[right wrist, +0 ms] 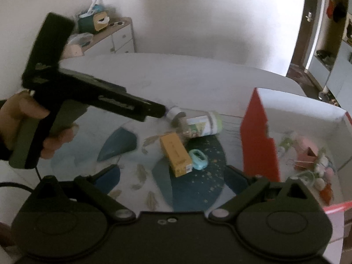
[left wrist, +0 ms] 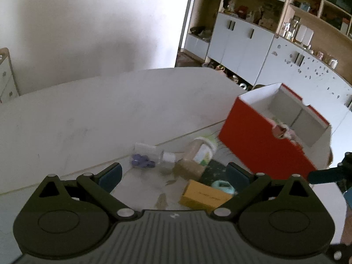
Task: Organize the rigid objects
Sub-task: 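Move left gripper to clear pill bottle while right gripper approaches small yellow box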
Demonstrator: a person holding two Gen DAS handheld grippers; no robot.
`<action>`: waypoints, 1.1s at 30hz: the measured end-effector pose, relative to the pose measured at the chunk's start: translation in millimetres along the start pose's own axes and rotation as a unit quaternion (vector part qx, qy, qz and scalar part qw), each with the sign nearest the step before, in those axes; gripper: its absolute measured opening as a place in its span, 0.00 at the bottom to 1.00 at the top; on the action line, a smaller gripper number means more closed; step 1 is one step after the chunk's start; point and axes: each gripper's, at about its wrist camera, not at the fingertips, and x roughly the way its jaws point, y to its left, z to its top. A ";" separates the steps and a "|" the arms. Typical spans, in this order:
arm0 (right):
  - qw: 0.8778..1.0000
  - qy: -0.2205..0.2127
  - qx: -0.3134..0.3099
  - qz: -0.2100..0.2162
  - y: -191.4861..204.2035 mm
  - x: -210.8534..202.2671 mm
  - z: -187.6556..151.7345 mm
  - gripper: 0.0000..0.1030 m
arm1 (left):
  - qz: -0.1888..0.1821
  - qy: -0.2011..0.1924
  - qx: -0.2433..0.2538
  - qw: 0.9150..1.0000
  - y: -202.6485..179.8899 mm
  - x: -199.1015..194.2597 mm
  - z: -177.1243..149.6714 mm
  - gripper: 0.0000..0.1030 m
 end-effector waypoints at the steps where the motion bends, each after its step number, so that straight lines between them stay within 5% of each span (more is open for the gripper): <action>1: 1.000 0.002 -0.002 0.000 0.9 4.9 0.5 0.95 | 0.006 0.003 0.002 1.000 3.0 5.1 -0.7 0.98; 12: 0.999 0.029 -0.022 -0.003 1.4 52.7 8.8 0.75 | 0.036 0.011 0.024 0.999 30.0 51.7 -2.3 0.98; 33: 0.996 0.047 -0.073 -0.005 12.6 106.6 22.9 0.47 | 0.028 0.005 0.057 0.998 36.8 86.6 -6.3 0.98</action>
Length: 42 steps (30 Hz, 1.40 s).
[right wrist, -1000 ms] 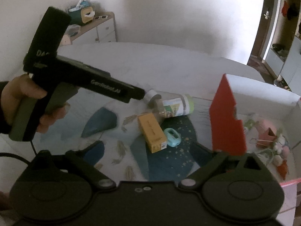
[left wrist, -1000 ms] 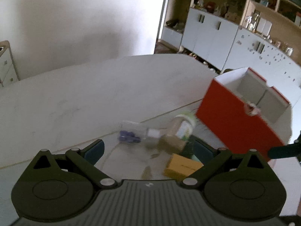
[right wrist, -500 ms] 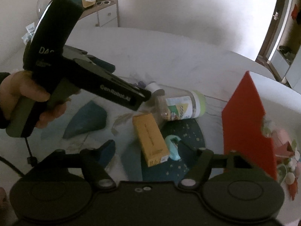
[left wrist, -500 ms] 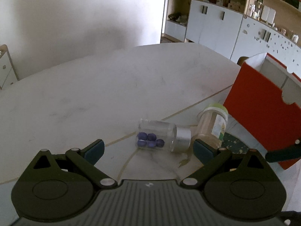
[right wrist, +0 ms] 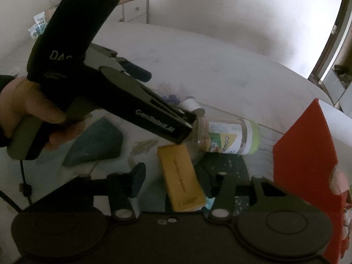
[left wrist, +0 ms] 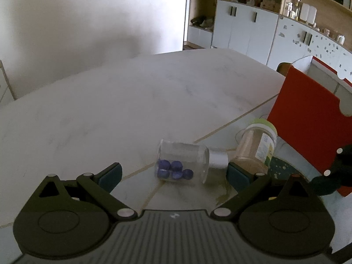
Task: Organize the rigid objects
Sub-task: 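Move left gripper to clear pill bottle while right gripper approaches small yellow box, then grasp clear pill bottle with left gripper while right gripper grasps yellow box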
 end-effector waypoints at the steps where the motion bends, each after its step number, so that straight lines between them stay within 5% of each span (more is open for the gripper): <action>1: 1.000 0.000 -0.001 -0.002 0.5 1.2 0.3 0.46 | 0.000 -0.001 0.001 1.000 -0.3 0.6 0.1 0.98; 8: 1.000 0.005 -0.003 -0.010 1.9 7.0 2.5 0.35 | -0.008 -0.013 0.013 1.000 -3.3 2.9 1.9 0.97; 16: 1.000 0.008 0.004 -0.015 4.4 4.8 4.8 0.28 | -0.022 -0.012 0.018 1.000 -9.2 1.0 2.3 0.67; 28: 0.999 0.002 0.043 -0.017 2.8 -17.3 -0.6 0.27 | -0.015 -0.002 0.006 1.000 -11.1 -13.4 6.1 0.67; 42: 0.996 -0.029 0.086 -0.008 -4.4 -92.8 -9.9 0.27 | -0.013 -0.006 -0.023 1.000 -16.3 -67.3 3.1 0.67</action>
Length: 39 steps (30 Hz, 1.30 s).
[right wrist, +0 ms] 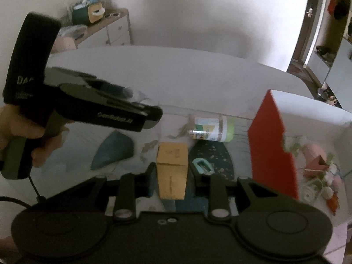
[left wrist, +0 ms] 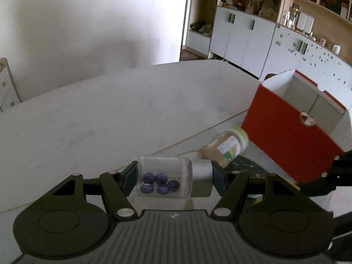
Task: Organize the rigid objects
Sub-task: 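Grasp clear pill bottle with left gripper while right gripper grasps yellow box, then carry pill bottle in left gripper while right gripper carries yellow box into red box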
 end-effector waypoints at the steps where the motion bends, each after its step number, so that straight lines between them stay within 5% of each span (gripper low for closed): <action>1: 1.000 -0.002 0.001 -0.002 -0.2 -5.1 -0.2 0.27 | -0.001 -0.001 0.000 1.000 -2.3 -5.4 0.1 0.67; 20: 0.996 -0.061 0.055 -0.036 -70.7 -92.5 1.5 0.27 | -0.041 -0.029 0.035 0.998 -66.5 -73.8 28.6 0.66; 39: 0.993 -0.079 0.063 -0.059 -184.0 -106.8 -6.2 0.27 | -0.044 -0.037 0.058 0.997 -170.6 -56.0 67.5 0.67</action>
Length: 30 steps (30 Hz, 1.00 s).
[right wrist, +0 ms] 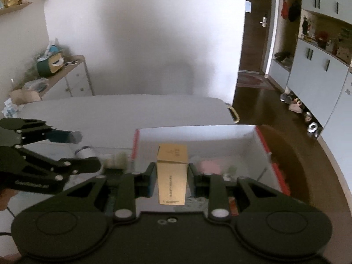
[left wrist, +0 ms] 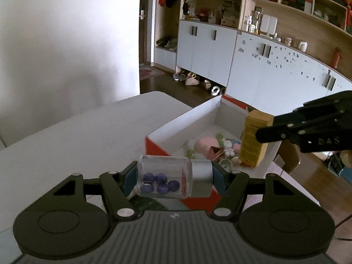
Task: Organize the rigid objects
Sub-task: 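Carry pill bottle in left gripper while right gripper carries yellow box into red box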
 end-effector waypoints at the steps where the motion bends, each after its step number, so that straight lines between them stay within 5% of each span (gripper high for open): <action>1: 1.000 0.001 0.001 -0.001 -4.6 1.8 -1.1 0.27 | 0.000 0.001 0.001 1.000 -5.3 3.5 1.6 0.67; 18: 0.999 0.042 0.022 -0.015 -104.3 45.0 -11.6 0.27 | 0.013 0.046 0.033 0.998 -86.2 93.6 24.9 0.66; 30: 0.996 0.085 0.019 0.008 -121.0 92.6 -19.3 0.27 | 0.009 0.133 0.029 0.991 -111.2 170.4 19.4 0.66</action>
